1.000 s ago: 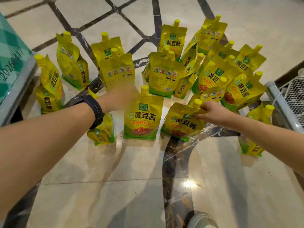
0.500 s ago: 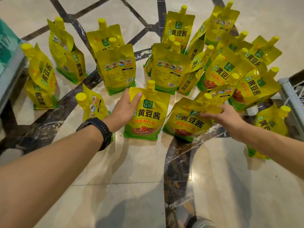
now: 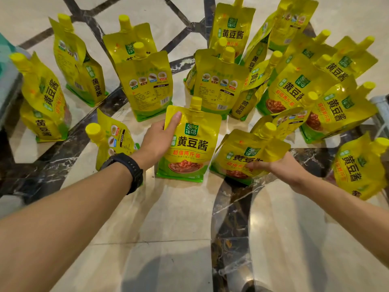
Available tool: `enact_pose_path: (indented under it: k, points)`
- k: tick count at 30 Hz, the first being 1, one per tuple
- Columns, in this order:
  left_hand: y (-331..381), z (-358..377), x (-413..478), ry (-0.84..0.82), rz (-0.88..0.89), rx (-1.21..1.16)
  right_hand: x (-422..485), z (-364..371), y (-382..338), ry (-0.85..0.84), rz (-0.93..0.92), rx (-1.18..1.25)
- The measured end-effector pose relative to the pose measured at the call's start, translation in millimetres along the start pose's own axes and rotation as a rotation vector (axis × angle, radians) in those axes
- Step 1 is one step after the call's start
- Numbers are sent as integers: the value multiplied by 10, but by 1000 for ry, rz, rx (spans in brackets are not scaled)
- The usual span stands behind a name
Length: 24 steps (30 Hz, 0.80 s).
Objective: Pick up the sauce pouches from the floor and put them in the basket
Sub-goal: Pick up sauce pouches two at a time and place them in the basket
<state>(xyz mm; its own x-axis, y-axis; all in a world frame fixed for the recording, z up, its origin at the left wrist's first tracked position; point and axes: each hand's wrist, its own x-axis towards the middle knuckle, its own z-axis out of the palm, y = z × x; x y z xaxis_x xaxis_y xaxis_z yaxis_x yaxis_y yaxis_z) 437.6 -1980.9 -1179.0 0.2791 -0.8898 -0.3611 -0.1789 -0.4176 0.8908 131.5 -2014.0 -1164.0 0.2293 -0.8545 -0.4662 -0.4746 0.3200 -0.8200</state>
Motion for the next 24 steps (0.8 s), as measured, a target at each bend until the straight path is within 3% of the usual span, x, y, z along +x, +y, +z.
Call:
enact_pose_path:
  k: [6, 11, 17, 24]
  points:
    - [-28, -105, 26, 34, 42, 75, 211, -189, -351, -136, 58, -58]
    - [-130, -72, 95, -31, -236, 87, 328, -141, -110, -230, 241, -74]
    - [-378, 7, 80, -47, -379, -43, 249, 152, 406, -119, 376, 314]
    - [-477, -46, 18, -94, -380, -187, 132, 135, 435, -157, 410, 441]
